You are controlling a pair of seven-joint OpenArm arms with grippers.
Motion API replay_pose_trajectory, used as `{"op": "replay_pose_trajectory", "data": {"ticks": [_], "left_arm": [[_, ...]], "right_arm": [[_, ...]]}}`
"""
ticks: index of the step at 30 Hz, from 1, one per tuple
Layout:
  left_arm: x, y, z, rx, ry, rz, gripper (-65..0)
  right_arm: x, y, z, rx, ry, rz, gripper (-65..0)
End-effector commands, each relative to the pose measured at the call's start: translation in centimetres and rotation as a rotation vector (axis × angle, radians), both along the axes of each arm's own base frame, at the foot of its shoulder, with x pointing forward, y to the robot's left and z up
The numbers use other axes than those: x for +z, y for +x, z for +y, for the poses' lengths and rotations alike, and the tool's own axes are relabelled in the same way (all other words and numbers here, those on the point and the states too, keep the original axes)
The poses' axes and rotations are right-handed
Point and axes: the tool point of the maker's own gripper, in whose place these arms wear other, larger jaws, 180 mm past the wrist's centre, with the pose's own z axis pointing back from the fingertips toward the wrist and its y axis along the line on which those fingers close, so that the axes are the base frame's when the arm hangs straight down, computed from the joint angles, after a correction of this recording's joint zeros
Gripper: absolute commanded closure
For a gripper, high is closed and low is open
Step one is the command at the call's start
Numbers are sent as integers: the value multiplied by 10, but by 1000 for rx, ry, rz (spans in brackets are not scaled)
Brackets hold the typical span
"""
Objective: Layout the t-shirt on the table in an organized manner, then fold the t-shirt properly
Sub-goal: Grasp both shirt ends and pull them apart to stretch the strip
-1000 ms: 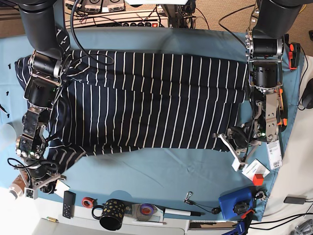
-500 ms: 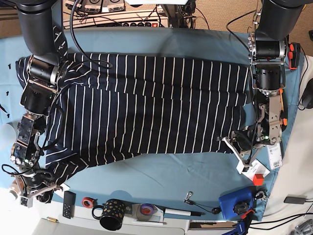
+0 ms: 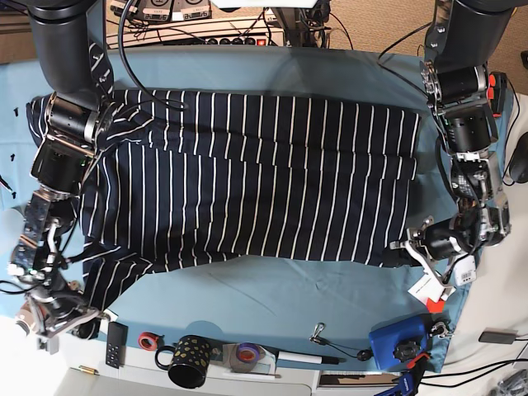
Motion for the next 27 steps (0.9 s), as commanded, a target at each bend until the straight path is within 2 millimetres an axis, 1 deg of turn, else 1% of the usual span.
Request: {"op": "replay_pose_trajectory", "data": {"ticks": [1,5,8,10,16,20,24,27], "left_arm": [[24,11,6,10,-20,-57,0],[19,-2,4,-37,-33,10,0],[26,-10,-1,-109,-63,-3,0],[31,-13,3,-121,-84,-12,0],[41,-25,21,-157,-110,-54,0],[43,-40,34,-157,-167,-75,0],[32,-60,43,-155,-198,-59,0],[21,-74,40,-153,-238,-33,0]], "right_arm": [[50,3,-12,-16,-17,-109,0],[79,-18,-29,-34,-21,-113,0],[91,-33,-39,-22,-29,-94,0],[94,-39,-43,-7,-25,-80,0],[87,-55,-53,21,-4,-8,0],[78,-71,-60,42,8,49,0],[71,-91,-70,33,-54,98,0],[63,-109,-73,25,-100,123,0]]}}
